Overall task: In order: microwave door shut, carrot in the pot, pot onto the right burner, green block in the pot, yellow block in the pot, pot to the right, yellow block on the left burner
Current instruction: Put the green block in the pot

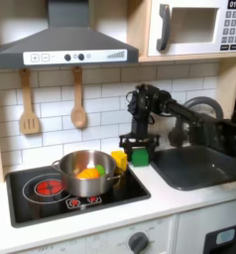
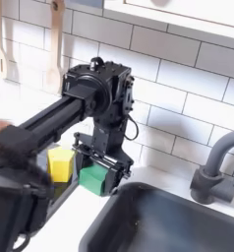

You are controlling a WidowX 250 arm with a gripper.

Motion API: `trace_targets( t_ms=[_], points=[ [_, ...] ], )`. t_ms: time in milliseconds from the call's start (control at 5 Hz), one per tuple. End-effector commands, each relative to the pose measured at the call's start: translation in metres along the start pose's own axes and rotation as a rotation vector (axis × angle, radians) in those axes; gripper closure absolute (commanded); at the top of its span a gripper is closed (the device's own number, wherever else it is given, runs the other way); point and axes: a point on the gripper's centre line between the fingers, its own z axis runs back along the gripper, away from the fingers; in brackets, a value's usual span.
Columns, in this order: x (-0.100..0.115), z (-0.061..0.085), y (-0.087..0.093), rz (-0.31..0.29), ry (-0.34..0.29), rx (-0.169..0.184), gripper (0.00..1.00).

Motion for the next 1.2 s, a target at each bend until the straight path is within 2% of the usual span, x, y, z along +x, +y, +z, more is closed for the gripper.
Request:
trace_targets(
  t_ms=[0,400,600,800,1000],
  points=[
    [-0.027,0.034,-0.001,0.031,-0.031,-0.041,1.0],
    [-0.046,0.054,0.018,0.094,-0.034,0.004,1.0],
    [-0.053,0.065,0.039,0.145,-0.042,0.041,1.0],
    [-0.06,0.066,0.056,0.186,-0.025,0.061,1.0],
    [-0.064,0.07,0.073,0.216,-0.04,0.089,1.0]
  ],
)
